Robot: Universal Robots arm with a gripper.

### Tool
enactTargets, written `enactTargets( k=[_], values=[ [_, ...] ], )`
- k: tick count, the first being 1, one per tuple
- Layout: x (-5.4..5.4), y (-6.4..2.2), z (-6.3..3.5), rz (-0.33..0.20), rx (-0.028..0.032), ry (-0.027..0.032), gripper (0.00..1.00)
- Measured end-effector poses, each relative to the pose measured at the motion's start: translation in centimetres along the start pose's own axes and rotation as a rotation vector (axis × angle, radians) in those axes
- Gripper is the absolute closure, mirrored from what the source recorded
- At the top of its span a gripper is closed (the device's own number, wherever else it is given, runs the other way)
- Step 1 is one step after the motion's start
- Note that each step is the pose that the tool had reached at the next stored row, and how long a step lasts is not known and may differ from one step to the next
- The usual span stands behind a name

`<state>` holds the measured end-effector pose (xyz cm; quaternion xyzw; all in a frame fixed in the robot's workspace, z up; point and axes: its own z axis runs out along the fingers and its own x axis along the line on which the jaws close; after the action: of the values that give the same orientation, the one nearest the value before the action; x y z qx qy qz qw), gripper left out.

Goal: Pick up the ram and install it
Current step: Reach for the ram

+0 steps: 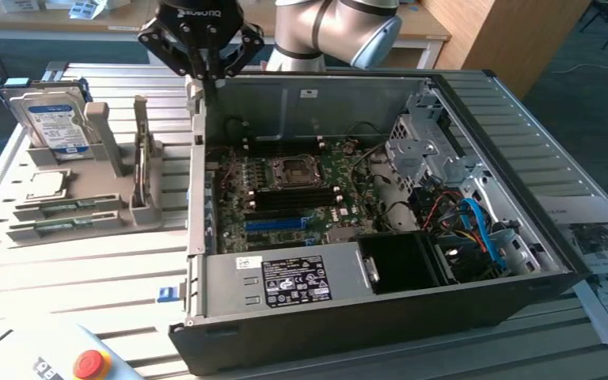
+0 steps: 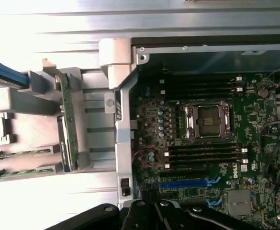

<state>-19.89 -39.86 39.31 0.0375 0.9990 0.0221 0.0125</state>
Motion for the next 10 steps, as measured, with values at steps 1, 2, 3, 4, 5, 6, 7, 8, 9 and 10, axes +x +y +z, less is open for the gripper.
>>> enactTargets(
  k=[1,2,3,4,5,6,7,8,9,10],
  values=[
    [0.3,-0.02,-0.01,0.000,0.0000,0.0001,0.90],
    [0.7,-0.05,-0.02,0.000,0.0001,0.0000,0.90],
    [1.0,-0.07,-0.02,0.000,0.0000,-0.0001,0.90],
    [1.3,-0.09,-0.03,0.000,0.0000,0.0000,0.90],
    [1.7,-0.11,-0.04,0.000,-0.0001,-0.0001,0.90],
    [2.0,-0.13,-0.05,0.000,-0.0001,-0.0001,0.90],
    [2.3,-0.15,-0.06,0.000,0.0000,0.0000,0.90],
    [2.7,-0.18,-0.07,0.000,0.0001,0.0000,0.90],
    [3.0,-0.20,-0.08,0.000,0.0000,0.0000,0.90],
    [3.3,-0.21,-0.08,0.000,0.0000,-0.0001,0.90]
  ],
)
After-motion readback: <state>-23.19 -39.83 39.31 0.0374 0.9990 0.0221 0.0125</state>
